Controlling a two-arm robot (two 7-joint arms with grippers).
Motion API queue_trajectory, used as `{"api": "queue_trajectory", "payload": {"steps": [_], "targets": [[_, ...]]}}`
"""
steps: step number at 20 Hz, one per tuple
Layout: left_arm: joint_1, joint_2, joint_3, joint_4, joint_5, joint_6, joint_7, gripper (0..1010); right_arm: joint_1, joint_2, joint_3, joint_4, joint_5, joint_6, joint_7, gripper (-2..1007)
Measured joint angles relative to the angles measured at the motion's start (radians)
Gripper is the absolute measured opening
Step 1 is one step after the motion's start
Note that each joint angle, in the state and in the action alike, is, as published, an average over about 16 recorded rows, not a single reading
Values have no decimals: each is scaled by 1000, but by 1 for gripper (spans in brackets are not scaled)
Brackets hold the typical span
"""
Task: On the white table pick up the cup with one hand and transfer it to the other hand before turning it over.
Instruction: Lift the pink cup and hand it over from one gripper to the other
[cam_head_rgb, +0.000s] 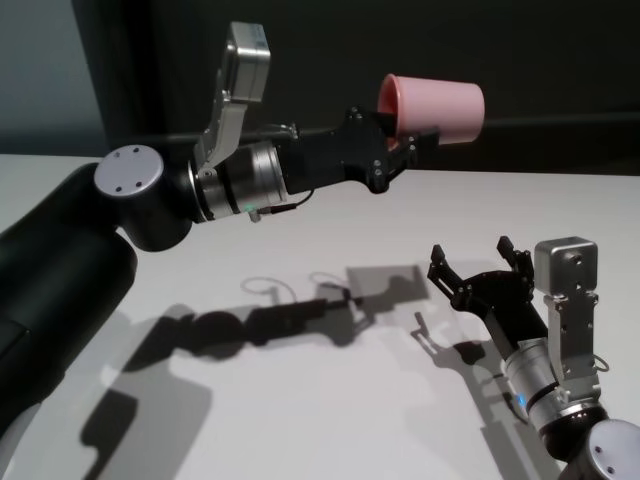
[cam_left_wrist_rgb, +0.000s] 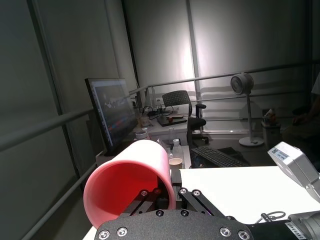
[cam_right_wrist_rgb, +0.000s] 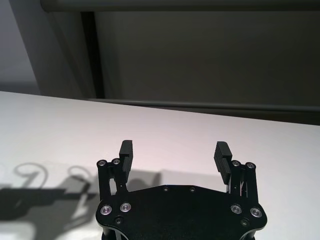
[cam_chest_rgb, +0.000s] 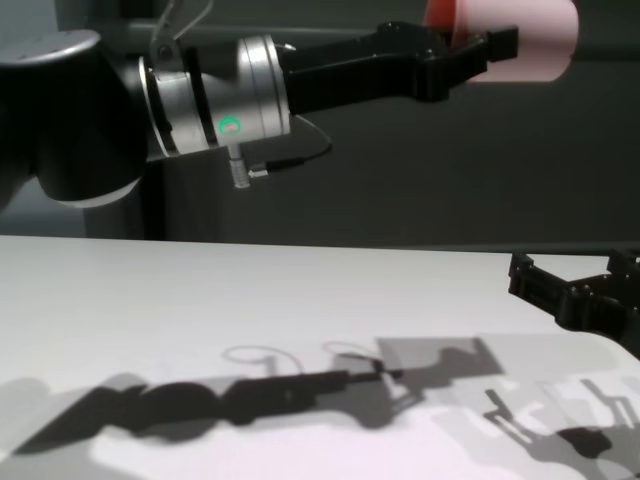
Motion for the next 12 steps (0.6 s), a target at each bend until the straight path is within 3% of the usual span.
{"api": "queue_trajectory", "payload": {"steps": [7,12], "targets": [[1,0,-1,0,0,-1,-1,48,-5,-1,0,-14,-30,-5,-11,1002],[2,0,-1,0,0,-1,-2,48,-19,-4,8,-42,-43,-13,-1,1002]]}}
